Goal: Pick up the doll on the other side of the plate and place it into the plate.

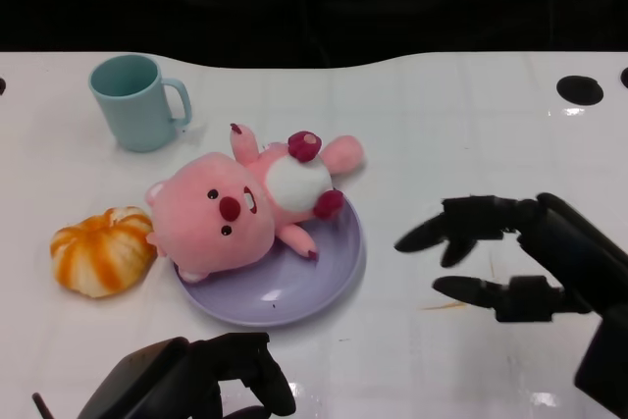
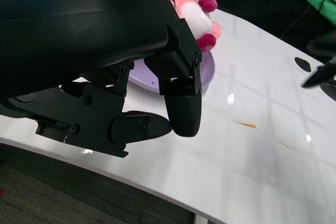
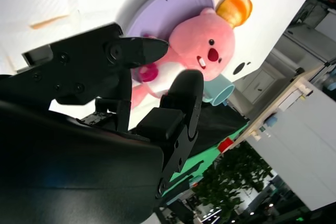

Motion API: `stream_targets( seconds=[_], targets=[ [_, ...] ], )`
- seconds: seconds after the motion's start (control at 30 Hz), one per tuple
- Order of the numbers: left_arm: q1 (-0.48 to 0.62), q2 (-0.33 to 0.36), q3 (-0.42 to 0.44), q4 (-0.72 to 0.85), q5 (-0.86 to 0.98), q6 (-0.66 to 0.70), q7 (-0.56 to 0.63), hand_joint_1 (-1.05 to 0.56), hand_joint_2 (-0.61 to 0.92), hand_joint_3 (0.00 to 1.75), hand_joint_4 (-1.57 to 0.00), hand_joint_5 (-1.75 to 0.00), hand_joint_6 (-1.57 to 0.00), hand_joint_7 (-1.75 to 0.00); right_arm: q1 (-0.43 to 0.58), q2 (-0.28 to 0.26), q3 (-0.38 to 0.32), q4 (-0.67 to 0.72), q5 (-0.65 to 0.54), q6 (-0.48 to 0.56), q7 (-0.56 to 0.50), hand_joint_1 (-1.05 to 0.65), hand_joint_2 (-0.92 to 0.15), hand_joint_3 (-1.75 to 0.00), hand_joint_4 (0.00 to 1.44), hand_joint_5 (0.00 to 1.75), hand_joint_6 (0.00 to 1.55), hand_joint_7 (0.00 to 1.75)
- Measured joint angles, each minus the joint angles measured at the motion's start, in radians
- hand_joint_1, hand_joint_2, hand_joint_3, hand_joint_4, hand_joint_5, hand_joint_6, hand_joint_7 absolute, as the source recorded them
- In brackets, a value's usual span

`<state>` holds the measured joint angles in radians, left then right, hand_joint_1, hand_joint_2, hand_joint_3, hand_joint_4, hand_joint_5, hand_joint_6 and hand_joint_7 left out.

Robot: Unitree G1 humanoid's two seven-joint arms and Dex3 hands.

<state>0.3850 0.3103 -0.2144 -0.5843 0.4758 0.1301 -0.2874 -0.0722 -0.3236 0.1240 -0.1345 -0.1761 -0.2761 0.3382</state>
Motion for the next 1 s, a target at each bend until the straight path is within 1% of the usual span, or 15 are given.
stream_targets(
  seconds=[0.07, 0.13, 0.23, 0.3, 0.33, 0.4, 0.43, 0.57, 0.73, 0.83, 0.9, 1.0],
  targets=[
    [-0.001, 0.002, 0.005, 0.006, -0.001, -0.010, 0.000, -0.25, 0.92, 0.41, -0.65, -1.65, -0.70, -1.05, 0.041, -0.008, -0.018, -0.047, 0.029, 0.063, 0.022, 0.06, -0.48, -1.16, 0.77, 1.46, 0.85, 1.01],
    [-0.001, 0.004, 0.009, 0.012, -0.004, -0.018, 0.000, -0.26, 0.92, 0.40, -0.64, -1.65, -0.70, -1.04, 0.073, -0.014, -0.032, -0.080, 0.057, 0.117, 0.038, 0.09, -0.45, -1.22, 0.81, 1.43, 0.86, 1.07],
    [-0.001, 0.005, 0.016, 0.018, -0.006, -0.021, 0.000, -0.26, 0.92, 0.40, -0.64, -1.66, -0.70, -1.03, 0.106, -0.016, -0.037, -0.107, 0.086, 0.154, 0.047, 0.10, -0.43, -1.25, 0.84, 1.41, 0.85, 1.12],
    [0.000, 0.005, 0.018, 0.019, -0.006, -0.027, 0.000, -0.26, 0.92, 0.40, -0.64, -1.66, -0.71, -1.02, 0.121, -0.013, -0.039, -0.108, 0.099, 0.169, 0.046, 0.11, -0.43, -1.25, 0.85, 1.42, 0.85, 1.13],
    [0.000, 0.005, 0.019, 0.020, -0.006, -0.029, 0.000, -0.26, 0.92, 0.40, -0.64, -1.66, -0.71, -1.02, 0.126, -0.009, -0.040, -0.107, 0.104, 0.170, 0.043, 0.12, -0.43, -1.24, 0.84, 1.46, 0.84, 1.15],
    [0.000, 0.005, 0.022, 0.021, -0.007, -0.031, 0.000, -0.26, 0.92, 0.40, -0.64, -1.66, -0.71, -1.02, 0.130, -0.002, -0.041, -0.093, 0.111, 0.161, 0.034, 0.13, -0.43, -1.25, 0.82, 1.51, 0.83, 1.19],
    [0.001, 0.005, 0.023, 0.022, -0.008, -0.032, 0.000, -0.26, 0.92, 0.41, -0.64, -1.67, -0.71, -1.03, 0.130, -0.002, -0.042, -0.080, 0.110, 0.151, 0.030, 0.12, -0.42, -1.26, 0.81, 1.57, 0.81, 1.23],
    [0.012, 0.006, 0.028, 0.022, -0.013, -0.038, 0.000, -0.26, 0.92, 0.41, -0.63, -1.68, -0.71, -1.03, 0.129, -0.003, -0.041, -0.012, 0.085, 0.081, 0.018, 0.08, -0.39, -1.32, 0.80, 1.71, 0.76, 1.37],
    [0.027, 0.009, 0.044, 0.023, -0.023, -0.052, 0.000, -0.26, 0.92, 0.43, -0.62, -1.72, -0.70, -1.06, 0.120, -0.003, -0.030, 0.055, 0.042, 0.019, 0.008, 0.04, -0.37, -1.37, 0.82, 1.74, 0.78, 1.43],
    [0.032, 0.009, 0.056, 0.033, -0.036, -0.075, 0.004, -0.26, 0.91, 0.43, -0.62, -1.73, -0.70, -1.07, 0.112, -0.003, -0.025, 0.073, 0.017, 0.005, 0.001, -0.01, -0.34, -1.38, 0.86, 1.75, 0.81, 1.47],
    [0.032, 0.009, 0.062, 0.045, -0.041, -0.092, 0.011, -0.27, 0.92, 0.43, -0.62, -1.73, -0.70, -1.08, 0.107, -0.003, -0.020, 0.083, 0.004, -0.008, -0.005, -0.01, -0.31, -1.41, 0.89, 1.75, 0.81, 1.50],
    [0.033, 0.009, 0.066, 0.059, -0.041, -0.106, 0.017, -0.27, 0.92, 0.44, -0.61, -1.73, -0.70, -1.09, 0.104, -0.001, -0.014, 0.097, -0.005, -0.032, -0.013, -0.03, -0.29, -1.43, 0.90, 1.75, 0.80, 1.53]
  ],
)
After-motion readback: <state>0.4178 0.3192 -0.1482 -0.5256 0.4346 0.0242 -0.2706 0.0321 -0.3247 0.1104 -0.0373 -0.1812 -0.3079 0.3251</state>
